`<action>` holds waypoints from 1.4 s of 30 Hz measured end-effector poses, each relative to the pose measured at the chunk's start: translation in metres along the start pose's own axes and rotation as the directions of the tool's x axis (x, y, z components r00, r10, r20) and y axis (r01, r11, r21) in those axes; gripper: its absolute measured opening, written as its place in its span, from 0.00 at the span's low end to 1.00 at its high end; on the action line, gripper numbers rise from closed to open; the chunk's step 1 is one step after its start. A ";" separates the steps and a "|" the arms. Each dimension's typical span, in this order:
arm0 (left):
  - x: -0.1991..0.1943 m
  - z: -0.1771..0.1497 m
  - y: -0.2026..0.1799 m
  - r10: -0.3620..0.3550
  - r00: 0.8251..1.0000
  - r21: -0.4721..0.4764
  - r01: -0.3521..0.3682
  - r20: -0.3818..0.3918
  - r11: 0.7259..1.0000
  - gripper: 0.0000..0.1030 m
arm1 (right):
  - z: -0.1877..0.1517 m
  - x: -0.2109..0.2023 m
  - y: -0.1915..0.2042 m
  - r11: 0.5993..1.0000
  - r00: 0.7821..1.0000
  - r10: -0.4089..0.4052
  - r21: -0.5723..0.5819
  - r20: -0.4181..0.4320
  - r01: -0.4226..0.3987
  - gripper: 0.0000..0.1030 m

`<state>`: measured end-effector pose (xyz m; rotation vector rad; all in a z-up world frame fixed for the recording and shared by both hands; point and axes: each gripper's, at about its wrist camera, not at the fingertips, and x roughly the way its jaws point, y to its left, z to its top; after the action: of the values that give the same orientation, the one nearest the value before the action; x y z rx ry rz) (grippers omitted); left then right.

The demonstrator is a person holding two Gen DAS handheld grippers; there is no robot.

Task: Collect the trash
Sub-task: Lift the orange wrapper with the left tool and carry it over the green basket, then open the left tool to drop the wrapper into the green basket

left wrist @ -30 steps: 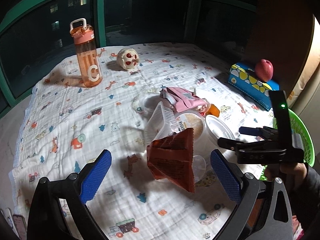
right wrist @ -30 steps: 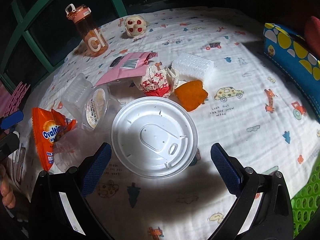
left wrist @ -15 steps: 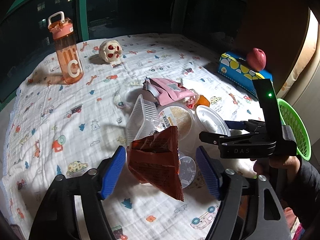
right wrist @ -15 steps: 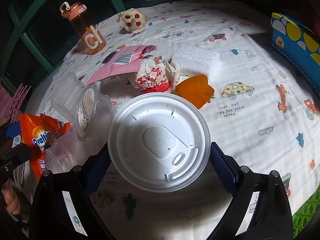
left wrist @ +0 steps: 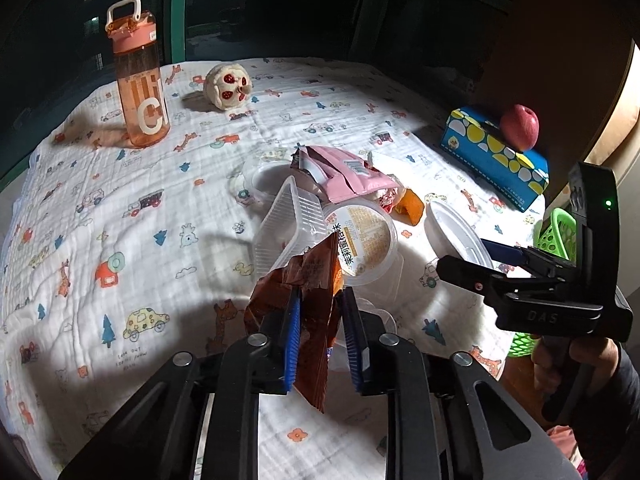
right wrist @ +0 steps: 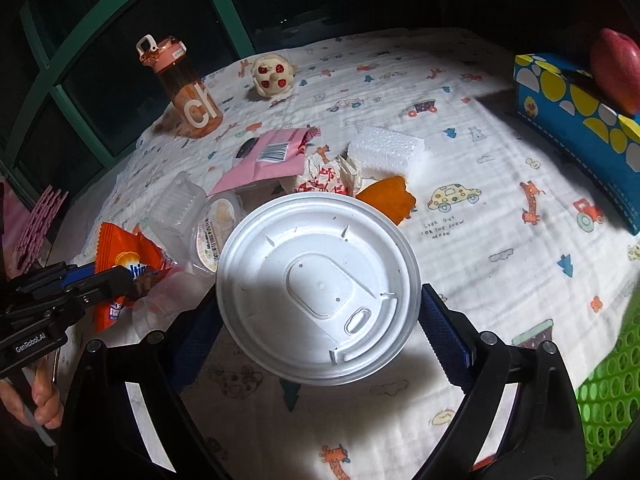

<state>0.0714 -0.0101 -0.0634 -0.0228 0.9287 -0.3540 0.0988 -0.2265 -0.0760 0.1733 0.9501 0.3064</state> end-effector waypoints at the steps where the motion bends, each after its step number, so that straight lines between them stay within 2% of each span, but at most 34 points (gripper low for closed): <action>1: -0.005 0.001 0.000 0.004 1.000 0.005 -0.004 0.011 1.000 0.18 | 0.000 -0.004 0.002 1.000 1.000 -0.002 0.000 0.007 0.002 0.89; 6: -0.031 0.009 0.002 0.002 0.998 0.002 -0.002 0.060 1.000 0.17 | 0.000 -0.029 0.008 1.000 0.998 -0.009 0.014 0.058 0.008 0.89; 11: -0.056 0.023 -0.010 -0.030 0.994 0.028 0.027 0.109 0.999 0.17 | -0.001 -0.057 0.003 0.999 0.995 -0.036 0.041 0.098 0.032 0.89; 16: -0.068 0.042 -0.042 -0.119 0.984 0.084 0.108 0.136 0.991 0.17 | -0.005 -0.087 -0.015 0.993 0.987 -0.088 0.088 0.137 0.076 0.89; 20: -0.066 0.055 -0.078 -0.201 0.971 0.142 0.183 0.126 0.973 0.17 | -0.014 -0.114 -0.043 0.979 0.974 -0.164 0.144 0.156 0.142 0.89; 26: -0.058 0.067 -0.142 -0.299 0.949 0.248 0.268 0.098 0.931 0.17 | -0.038 -0.157 -0.095 0.936 0.941 -0.296 0.248 0.164 0.251 0.89; 32: -0.047 0.075 -0.207 -0.388 0.920 0.330 0.352 0.048 0.876 0.17 | -0.067 -0.190 -0.148 0.870 0.901 -0.416 0.341 0.125 0.355 0.89; 37: -0.033 0.078 -0.255 -0.447 0.895 0.366 0.420 -0.014 0.830 0.17 | -0.091 -0.207 -0.181 0.829 0.883 -0.462 0.393 0.083 0.397 0.89; 42: -0.017 0.078 -0.300 -0.471 0.879 0.418 0.454 -0.068 0.787 0.17 | -0.110 -0.211 -0.203 0.802 0.873 -0.484 0.424 0.050 0.421 0.90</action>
<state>0.0369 -0.2983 0.0476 0.1437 0.7812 -1.0115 -0.0689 -0.4864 -0.0323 0.3332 0.8586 -0.3538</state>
